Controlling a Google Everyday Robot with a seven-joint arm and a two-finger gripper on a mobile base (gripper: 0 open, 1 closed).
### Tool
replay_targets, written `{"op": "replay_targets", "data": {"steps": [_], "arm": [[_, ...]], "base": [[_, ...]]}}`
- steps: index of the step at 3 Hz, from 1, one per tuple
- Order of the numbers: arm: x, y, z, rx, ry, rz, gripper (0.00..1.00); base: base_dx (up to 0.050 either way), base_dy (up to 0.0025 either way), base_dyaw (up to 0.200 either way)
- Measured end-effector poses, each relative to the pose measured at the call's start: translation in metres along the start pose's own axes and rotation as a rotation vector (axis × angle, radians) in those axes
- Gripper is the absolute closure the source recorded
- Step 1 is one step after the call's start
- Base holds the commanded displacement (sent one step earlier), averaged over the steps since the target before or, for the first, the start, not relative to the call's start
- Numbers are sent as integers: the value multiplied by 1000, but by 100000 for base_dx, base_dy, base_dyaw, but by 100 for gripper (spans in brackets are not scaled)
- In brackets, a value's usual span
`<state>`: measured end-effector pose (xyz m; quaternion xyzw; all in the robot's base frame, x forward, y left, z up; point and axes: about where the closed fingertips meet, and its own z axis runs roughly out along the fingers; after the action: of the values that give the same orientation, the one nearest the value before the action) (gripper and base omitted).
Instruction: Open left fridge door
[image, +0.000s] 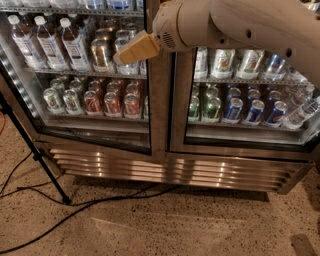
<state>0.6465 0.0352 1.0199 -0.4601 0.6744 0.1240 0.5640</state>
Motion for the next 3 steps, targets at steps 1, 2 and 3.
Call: {"op": "replay_targets", "data": {"steps": [1, 2, 3], "arm": [[-3, -1, -1, 0, 0, 0, 0], [-12, -13, -6, 63, -56, -26, 0], [-10, -12, -4, 64, -57, -27, 0]], "base": [[0, 0, 0], [0, 0, 0], [0, 0, 0]]}}
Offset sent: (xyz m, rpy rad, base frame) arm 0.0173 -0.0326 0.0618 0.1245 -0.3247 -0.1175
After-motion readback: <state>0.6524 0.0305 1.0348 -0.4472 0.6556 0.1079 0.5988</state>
